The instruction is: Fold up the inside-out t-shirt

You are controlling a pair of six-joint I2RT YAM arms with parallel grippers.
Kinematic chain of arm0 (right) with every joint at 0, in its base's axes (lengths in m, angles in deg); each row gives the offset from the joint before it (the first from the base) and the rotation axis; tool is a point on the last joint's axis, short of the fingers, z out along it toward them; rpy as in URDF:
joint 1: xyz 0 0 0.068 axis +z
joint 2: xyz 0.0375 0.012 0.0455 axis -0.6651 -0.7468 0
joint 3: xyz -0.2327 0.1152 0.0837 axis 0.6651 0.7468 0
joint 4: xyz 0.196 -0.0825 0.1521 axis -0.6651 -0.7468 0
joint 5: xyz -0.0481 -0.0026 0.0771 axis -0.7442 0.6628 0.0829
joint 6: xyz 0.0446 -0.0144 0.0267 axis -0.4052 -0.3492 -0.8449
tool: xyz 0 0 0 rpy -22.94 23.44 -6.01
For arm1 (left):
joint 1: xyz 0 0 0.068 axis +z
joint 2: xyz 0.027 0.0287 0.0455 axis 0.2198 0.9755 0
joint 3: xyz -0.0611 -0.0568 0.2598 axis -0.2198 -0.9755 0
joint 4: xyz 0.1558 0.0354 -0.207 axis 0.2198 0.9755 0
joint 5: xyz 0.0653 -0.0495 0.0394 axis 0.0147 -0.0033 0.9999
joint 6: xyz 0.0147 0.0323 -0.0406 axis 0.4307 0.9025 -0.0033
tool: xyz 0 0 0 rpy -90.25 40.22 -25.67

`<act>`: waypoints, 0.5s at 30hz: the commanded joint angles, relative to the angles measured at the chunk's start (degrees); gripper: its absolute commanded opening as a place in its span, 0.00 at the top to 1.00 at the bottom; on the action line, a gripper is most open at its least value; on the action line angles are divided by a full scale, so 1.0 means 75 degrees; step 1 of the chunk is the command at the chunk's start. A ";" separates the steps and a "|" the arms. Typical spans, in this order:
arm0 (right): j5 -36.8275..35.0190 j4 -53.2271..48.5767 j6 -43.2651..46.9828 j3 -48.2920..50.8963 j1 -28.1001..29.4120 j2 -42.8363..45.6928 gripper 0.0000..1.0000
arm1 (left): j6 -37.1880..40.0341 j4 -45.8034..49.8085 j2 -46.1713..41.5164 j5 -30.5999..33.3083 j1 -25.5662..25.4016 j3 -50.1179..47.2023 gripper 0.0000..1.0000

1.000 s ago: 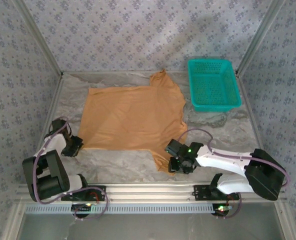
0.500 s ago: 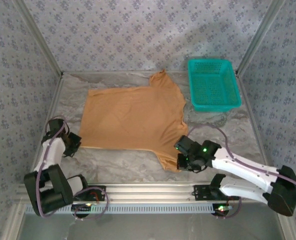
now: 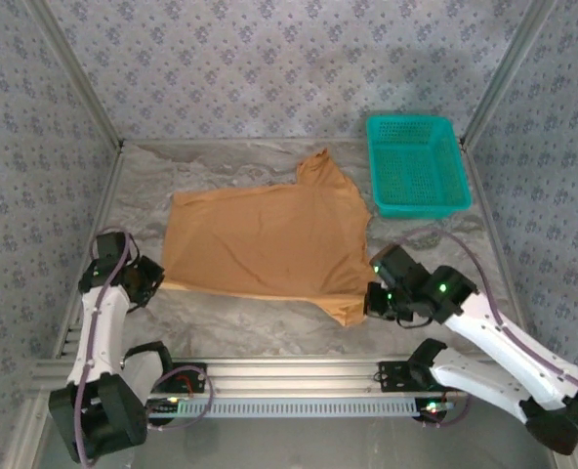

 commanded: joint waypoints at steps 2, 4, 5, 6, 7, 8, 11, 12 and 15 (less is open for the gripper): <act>0.0599 0.0930 0.1394 -0.0585 -0.1293 -0.1106 1.00 | 0.0020 -0.0157 0.0691 0.0573 -0.0303 0.0709 1.00; 0.0738 0.1205 0.1628 -0.1045 -0.1710 -0.1751 1.00 | 0.0082 -0.0351 0.1118 0.0688 -0.0365 0.0990 1.00; 0.0733 0.1266 0.1972 -0.1325 -0.1846 -0.2096 1.00 | 0.0116 -0.0425 0.1385 0.0786 -0.0428 0.1155 1.00; 0.0730 0.1311 0.2092 -0.1564 -0.1941 -0.2378 1.00 | 0.0150 -0.0439 0.1600 0.0882 -0.0481 0.1330 1.00; 0.0772 0.1354 0.2255 -0.1840 -0.2024 -0.2722 1.00 | 0.0193 -0.0465 0.1854 0.0991 -0.0548 0.1505 1.00; 0.0750 0.1306 0.2413 -0.2104 -0.2093 -0.3053 1.00 | 0.0228 -0.0505 0.2106 0.1055 -0.0585 0.1654 1.00; 0.0656 0.1239 0.2784 -0.2894 -0.2252 -0.3874 1.00 | 0.0286 -0.0601 0.2721 0.1125 -0.0651 0.1969 1.00; 0.0669 0.1217 0.2869 -0.3065 -0.2309 -0.4096 1.00 | 0.0293 -0.0605 0.2880 0.1149 -0.0655 0.2038 1.00; 0.0731 0.1212 0.3059 -0.3557 -0.2465 -0.4749 1.00 | 0.0370 -0.0877 0.3381 0.1174 -0.0653 0.2257 1.00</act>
